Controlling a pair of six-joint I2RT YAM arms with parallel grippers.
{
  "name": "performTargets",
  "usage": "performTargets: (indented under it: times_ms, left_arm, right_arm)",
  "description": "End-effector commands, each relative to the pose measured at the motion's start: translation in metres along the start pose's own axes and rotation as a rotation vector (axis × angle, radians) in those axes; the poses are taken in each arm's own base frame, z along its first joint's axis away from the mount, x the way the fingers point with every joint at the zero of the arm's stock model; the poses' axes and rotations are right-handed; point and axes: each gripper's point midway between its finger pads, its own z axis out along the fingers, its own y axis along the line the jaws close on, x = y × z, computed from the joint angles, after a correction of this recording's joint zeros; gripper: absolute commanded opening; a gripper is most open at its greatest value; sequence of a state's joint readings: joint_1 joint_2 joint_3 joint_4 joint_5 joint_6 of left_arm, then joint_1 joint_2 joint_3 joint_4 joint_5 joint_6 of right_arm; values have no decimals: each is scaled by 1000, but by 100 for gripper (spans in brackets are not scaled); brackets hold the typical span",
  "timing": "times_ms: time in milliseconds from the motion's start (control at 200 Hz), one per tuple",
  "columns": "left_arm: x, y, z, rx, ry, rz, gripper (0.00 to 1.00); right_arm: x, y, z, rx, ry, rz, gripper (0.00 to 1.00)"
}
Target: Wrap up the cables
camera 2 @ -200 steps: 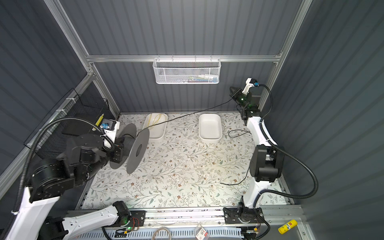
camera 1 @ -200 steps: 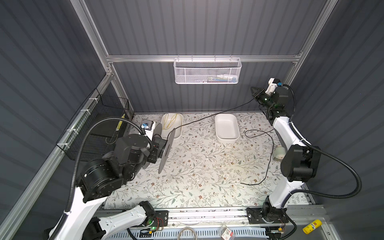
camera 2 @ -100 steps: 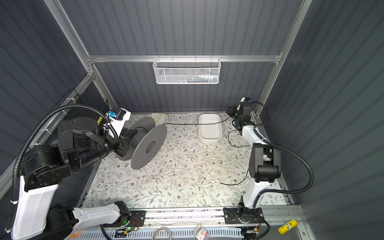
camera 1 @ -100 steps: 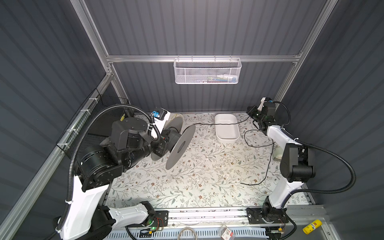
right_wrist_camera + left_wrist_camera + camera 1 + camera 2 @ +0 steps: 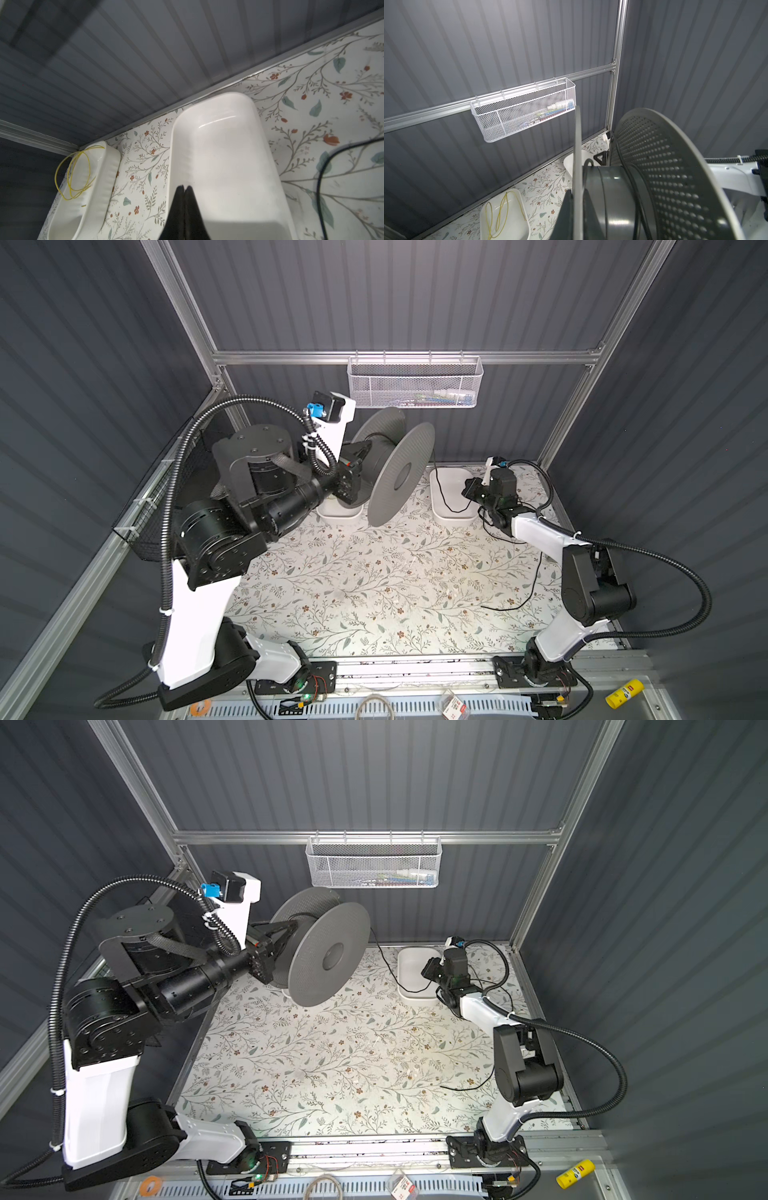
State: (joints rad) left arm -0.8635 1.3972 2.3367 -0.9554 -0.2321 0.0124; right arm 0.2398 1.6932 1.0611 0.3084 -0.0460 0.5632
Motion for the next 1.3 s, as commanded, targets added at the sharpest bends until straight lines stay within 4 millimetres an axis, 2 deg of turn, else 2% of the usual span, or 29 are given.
performTargets:
  times_ms: [0,175,390,555,685,870,875,930,1080,1185,1296]
  left_arm:
    - [-54,9,-15,-35,-214,-46,0]
    - [-68,27,-4,-155,-300,-78,0]
    - [-59,50,31,-352,-312,-32,0]
    - [-49,66,61,-497,-289,35,0]
    - [-29,84,89,-621,-241,91,0]
    - [14,111,128,-732,-151,139,0]
    - [16,112,129,-733,-148,139,0]
    - [31,121,139,-754,-113,149,0]
    - [79,133,161,-809,-5,225,0]
    - [115,132,162,-803,84,250,0]
    - [154,127,148,-787,183,256,0]
  right_arm:
    - [9,18,-8,-19,-31,-57,0]
    - [39,47,-25,-52,-20,-134,0]
    - [75,87,-57,-111,-13,-243,0]
    - [83,115,-90,-171,-44,-320,0]
    - [82,141,-121,-261,-49,-333,0]
    - [62,171,-176,-377,-96,-338,0]
    - [56,174,-184,-391,-111,-335,0]
    - [45,181,-202,-426,-139,-336,0]
    - [11,192,-244,-480,-206,-347,0]
    - [-9,199,-263,-559,-219,-327,0]
    - [-34,197,-269,-643,-197,-221,0]
